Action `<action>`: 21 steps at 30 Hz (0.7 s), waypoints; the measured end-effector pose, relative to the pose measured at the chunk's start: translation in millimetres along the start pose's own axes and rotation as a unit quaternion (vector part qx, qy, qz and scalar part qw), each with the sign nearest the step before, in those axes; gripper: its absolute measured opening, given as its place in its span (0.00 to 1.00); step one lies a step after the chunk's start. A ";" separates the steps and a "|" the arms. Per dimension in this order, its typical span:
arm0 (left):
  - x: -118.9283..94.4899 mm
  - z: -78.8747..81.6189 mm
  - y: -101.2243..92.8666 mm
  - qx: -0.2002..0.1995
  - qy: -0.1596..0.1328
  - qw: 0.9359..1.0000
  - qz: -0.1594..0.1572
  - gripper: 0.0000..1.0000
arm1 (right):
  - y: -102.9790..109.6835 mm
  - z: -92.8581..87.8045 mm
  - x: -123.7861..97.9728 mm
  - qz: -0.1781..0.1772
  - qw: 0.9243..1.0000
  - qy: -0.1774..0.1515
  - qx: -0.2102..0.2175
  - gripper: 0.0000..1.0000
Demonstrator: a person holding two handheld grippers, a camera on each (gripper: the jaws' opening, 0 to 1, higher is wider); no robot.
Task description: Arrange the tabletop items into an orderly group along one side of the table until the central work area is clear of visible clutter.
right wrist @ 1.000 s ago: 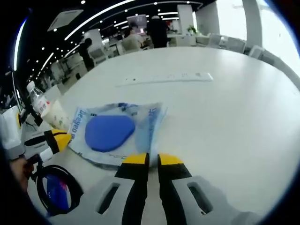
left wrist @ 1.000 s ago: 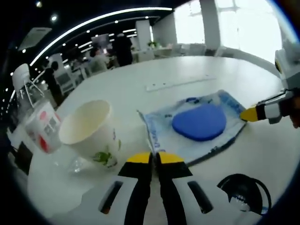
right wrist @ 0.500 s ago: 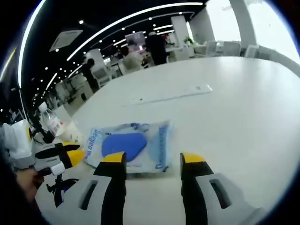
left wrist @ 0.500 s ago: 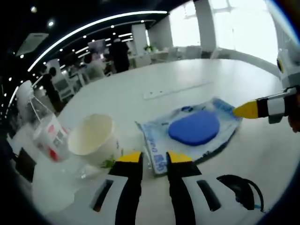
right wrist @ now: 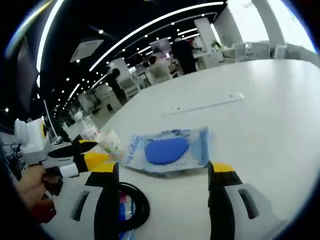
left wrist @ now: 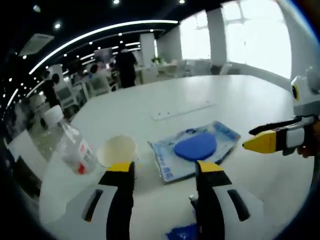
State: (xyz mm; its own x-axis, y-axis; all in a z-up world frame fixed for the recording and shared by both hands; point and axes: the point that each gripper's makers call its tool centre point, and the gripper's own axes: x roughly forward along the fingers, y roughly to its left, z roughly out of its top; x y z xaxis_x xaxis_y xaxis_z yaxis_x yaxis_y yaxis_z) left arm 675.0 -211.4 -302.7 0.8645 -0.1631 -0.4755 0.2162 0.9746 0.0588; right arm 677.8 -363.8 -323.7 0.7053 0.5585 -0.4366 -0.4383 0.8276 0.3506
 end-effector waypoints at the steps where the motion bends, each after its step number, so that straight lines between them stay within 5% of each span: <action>1: -3.6 1.1 -2.5 0.001 0.000 1.000 -0.009 0.54 | 5.3 0.1 -2.0 0.010 1.000 -0.003 0.001 0.77; 12: -37.2 22.3 -3.8 -0.001 -0.014 1.000 -0.028 0.73 | 37.2 -16.5 -20.4 0.056 0.998 0.015 -0.013 0.95; 21: -64.0 36.5 -17.5 0.001 -0.043 0.998 -0.044 0.95 | 59.0 -29.6 -35.5 0.078 0.996 0.030 -0.039 0.99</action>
State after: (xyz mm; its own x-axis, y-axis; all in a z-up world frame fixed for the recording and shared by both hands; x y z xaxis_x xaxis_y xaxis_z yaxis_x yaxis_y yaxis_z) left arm 632.5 -223.6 -241.2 0.8776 -0.2603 -0.4025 0.2939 0.9556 0.0229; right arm 610.4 -333.2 -312.0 0.5908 0.6814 -0.4320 -0.5840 0.7306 0.3538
